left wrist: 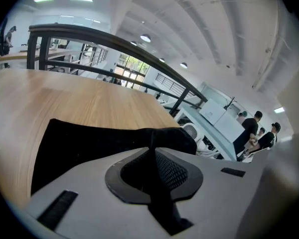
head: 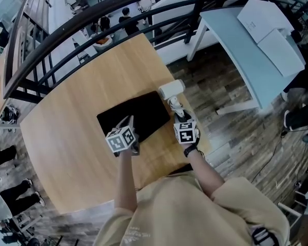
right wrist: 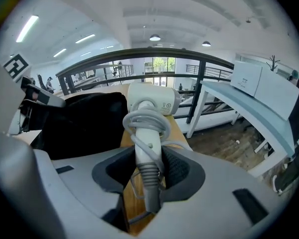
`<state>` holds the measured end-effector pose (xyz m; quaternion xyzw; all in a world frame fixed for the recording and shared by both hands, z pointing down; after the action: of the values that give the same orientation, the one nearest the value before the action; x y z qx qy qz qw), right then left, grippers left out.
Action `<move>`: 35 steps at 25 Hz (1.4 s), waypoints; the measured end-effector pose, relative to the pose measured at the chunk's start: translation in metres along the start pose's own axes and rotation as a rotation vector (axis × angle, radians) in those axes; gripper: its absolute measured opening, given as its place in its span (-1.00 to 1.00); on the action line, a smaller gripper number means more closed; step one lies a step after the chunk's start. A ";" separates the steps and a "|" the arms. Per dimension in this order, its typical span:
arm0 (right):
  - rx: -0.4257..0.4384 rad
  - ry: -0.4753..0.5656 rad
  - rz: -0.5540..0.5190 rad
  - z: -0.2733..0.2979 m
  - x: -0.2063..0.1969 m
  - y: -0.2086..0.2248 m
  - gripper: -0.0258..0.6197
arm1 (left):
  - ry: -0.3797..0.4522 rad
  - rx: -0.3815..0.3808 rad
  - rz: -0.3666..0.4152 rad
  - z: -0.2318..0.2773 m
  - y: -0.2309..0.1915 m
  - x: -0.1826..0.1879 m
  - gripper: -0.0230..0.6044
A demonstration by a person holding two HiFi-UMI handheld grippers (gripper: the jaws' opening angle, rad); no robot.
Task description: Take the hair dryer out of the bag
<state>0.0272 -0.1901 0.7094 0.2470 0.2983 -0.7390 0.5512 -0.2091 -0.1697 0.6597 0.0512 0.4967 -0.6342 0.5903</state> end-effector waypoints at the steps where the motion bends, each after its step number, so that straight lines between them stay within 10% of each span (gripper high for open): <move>1: -0.002 -0.003 -0.011 0.001 -0.001 -0.001 -0.45 | 0.001 -0.007 -0.002 0.001 0.000 -0.001 -0.82; 7: 0.056 -0.042 -0.080 -0.001 -0.003 -0.017 -0.24 | 0.014 -0.030 -0.005 -0.004 0.005 -0.004 -0.26; 16: 0.058 0.130 -0.039 -0.058 0.035 -0.005 -0.16 | 0.141 -0.009 0.042 -0.059 0.029 0.010 -0.22; 35: 0.259 0.788 -0.079 -0.293 0.172 -0.057 -0.81 | 0.510 0.116 0.632 -0.215 0.189 0.079 -0.83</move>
<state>-0.0633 -0.0836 0.3946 0.5667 0.4001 -0.6400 0.3305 -0.1935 -0.0404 0.3935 0.3902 0.5503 -0.4155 0.6101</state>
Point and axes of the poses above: the fingertips, and each gripper's own axes: z forward along the fingers, y to its right, x out of its top, the point moved 1 cm from there along -z, backward along the fingers, and after that the axes turned 14 degrees about -x, right-handed, at the moved point
